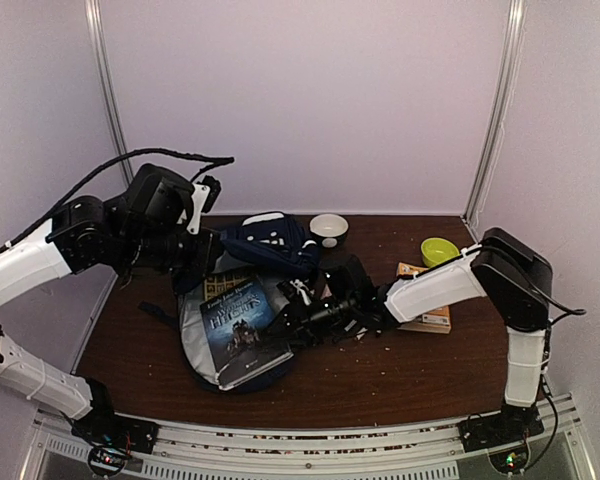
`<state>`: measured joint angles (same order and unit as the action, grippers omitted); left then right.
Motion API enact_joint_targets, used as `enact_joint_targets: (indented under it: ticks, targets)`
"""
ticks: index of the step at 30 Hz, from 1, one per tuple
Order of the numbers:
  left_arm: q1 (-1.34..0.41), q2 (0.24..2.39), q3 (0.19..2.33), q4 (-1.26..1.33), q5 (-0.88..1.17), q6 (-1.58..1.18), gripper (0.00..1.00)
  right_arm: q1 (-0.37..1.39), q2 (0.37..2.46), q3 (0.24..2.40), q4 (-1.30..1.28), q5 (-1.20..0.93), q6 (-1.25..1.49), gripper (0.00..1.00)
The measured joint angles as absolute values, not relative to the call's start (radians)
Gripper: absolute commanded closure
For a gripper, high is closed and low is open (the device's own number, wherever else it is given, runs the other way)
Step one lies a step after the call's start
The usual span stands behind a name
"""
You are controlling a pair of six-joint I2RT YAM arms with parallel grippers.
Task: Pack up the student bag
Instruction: Place the book in the largest pocket of the bag.
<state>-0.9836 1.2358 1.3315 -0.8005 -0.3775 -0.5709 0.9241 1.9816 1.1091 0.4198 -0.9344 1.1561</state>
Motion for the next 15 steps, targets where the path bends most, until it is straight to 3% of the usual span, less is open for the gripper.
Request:
enact_joint_targets:
  ticks: [15]
  targets:
    - [-1.058, 1.233, 1.327, -0.799, -0.39, -0.601, 1.0, 0.864, 2.207, 1.247, 0.674, -0.878, 1.438, 1.0]
